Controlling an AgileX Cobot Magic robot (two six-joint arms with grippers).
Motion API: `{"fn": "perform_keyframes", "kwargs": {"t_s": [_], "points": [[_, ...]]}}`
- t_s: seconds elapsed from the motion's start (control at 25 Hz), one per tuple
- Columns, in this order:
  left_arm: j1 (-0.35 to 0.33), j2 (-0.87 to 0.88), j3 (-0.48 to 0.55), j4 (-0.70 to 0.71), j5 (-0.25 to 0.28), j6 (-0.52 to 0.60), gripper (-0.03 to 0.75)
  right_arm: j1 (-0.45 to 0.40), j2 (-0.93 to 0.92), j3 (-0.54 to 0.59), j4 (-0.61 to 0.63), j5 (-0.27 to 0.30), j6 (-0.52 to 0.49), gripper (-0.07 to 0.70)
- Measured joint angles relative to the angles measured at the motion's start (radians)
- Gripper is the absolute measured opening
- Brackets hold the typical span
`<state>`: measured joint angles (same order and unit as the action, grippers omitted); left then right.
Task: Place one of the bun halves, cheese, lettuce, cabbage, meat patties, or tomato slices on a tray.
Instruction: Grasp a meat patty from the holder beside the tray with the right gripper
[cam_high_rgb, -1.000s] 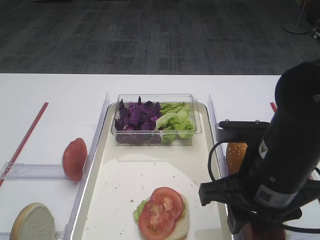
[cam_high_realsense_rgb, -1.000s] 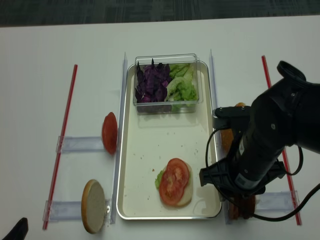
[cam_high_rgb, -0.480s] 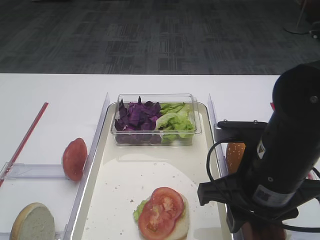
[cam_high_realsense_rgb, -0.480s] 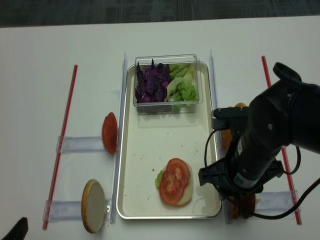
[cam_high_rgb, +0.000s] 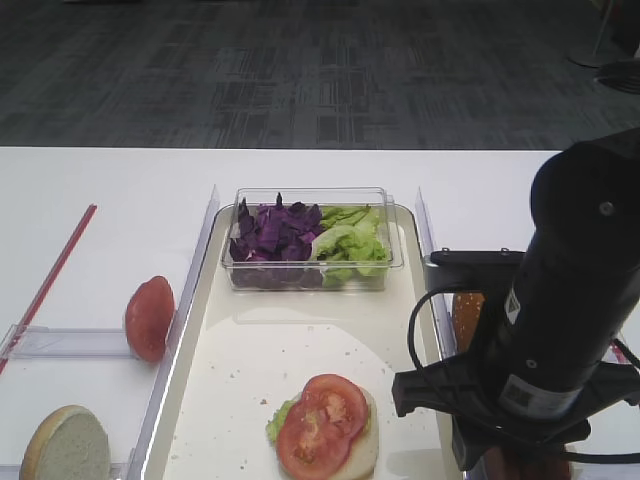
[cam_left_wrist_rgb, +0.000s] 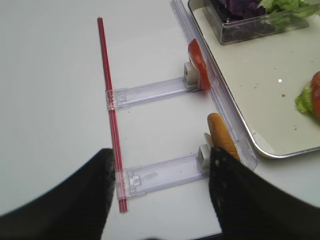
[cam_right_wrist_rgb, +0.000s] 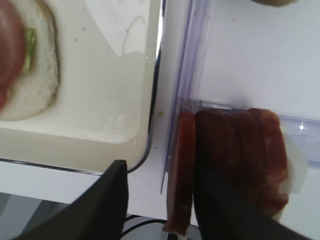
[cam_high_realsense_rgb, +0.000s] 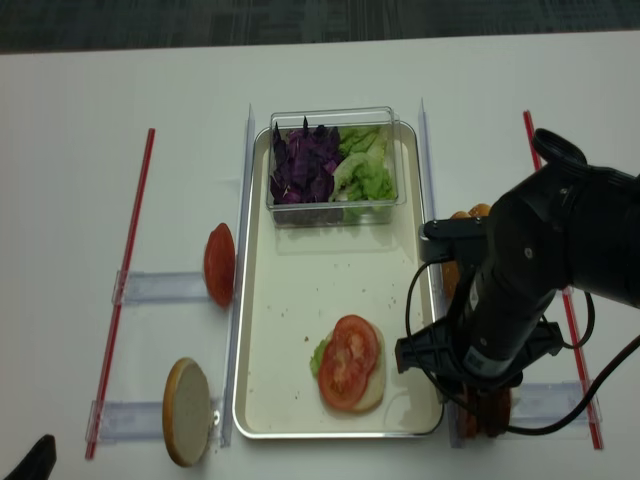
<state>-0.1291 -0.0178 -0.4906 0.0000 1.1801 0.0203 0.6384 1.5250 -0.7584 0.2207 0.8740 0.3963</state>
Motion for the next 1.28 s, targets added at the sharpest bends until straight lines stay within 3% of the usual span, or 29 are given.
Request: {"fn": "perform_keyframes", "kwargs": {"t_s": [0.2,0.84,1.28], "points": [[0.0,0.0,0.0,0.0,0.0,0.0,0.383,0.0,0.008,0.0,0.0,0.0,0.0,0.329],[0.0,0.0,0.0,0.0,0.0,0.0,0.383,0.0,0.014,0.0,-0.02,0.0,0.0,0.127],[0.0,0.0,0.0,0.0,0.0,0.0,0.383,0.0,0.014,0.0,-0.029,0.002,0.0,0.104]]}}
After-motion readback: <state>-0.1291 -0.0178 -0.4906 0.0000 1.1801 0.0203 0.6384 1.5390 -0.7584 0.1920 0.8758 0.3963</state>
